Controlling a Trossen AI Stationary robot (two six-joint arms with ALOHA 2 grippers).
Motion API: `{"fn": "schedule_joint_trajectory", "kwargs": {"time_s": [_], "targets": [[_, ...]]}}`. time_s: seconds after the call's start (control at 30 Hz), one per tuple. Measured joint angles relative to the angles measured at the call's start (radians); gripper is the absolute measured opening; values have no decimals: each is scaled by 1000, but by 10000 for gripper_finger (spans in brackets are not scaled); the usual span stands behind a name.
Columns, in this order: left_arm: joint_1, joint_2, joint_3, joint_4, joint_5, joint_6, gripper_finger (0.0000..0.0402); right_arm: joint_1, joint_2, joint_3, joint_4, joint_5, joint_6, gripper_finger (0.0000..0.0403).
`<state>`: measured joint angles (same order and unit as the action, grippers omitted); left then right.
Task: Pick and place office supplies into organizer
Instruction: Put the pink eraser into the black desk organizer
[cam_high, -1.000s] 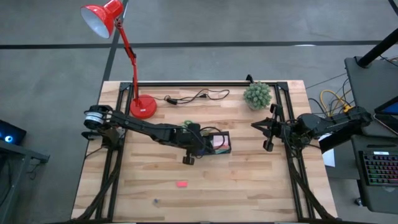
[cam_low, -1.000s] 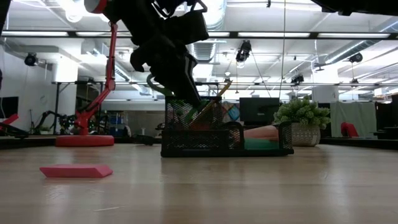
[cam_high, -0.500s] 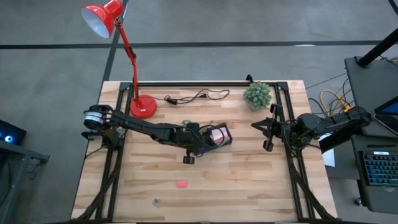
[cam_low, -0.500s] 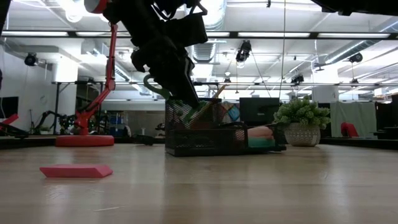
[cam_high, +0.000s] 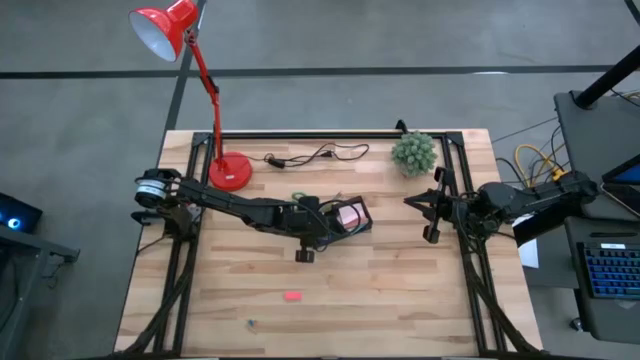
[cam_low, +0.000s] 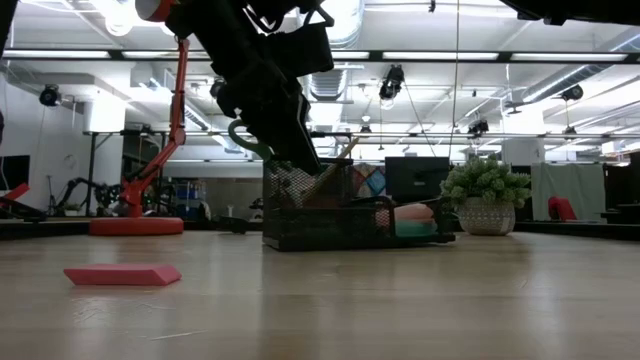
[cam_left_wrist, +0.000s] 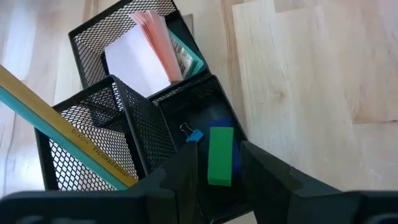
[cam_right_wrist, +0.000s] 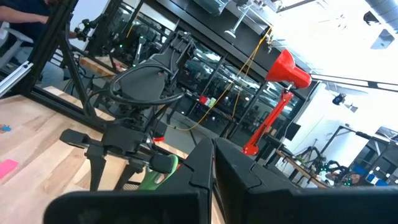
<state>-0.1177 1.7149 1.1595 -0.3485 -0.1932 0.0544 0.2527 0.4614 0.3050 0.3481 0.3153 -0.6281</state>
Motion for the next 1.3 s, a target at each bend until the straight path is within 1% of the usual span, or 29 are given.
{"fn": "schedule_joint_trajectory", "kwargs": {"time_s": [0.33, 0.67, 0.77, 0.87, 0.97, 1.03, 1.1, 1.2, 1.3], "targets": [[-11, 0, 15, -2, 3, 1, 109, 0, 0, 0, 0, 0, 0, 8], [-76, -1, 37, -16, 5, 1, 109, 0, 0, 0, 0, 0, 2, 8], [-100, -1, 37, -55, 7, -71, 109, 0, 0, 0, 0, 0, 17, 8], [-118, -7, 36, -133, 15, -154, 109, 0, 0, 0, 0, 0, 17, 8], [-142, -10, 37, -194, 84, -237, 109, 0, 0, 0, 0, 0, 18, 8], [-165, -10, 36, -192, 161, -305, 109, 0, 0, 0, 0, 0, 18, 8], [-194, -9, 34, -191, 194, -367, 109, 0, 0, 0, 1, 0, 17, 8], [-245, -1, 31, -193, 174, -425, 109, 0, 0, 0, 1, 0, 17, 8], [-291, 11, 31, -192, 125, -511, 109, 0, 0, 0, 2, 0, 17, 8]]}}
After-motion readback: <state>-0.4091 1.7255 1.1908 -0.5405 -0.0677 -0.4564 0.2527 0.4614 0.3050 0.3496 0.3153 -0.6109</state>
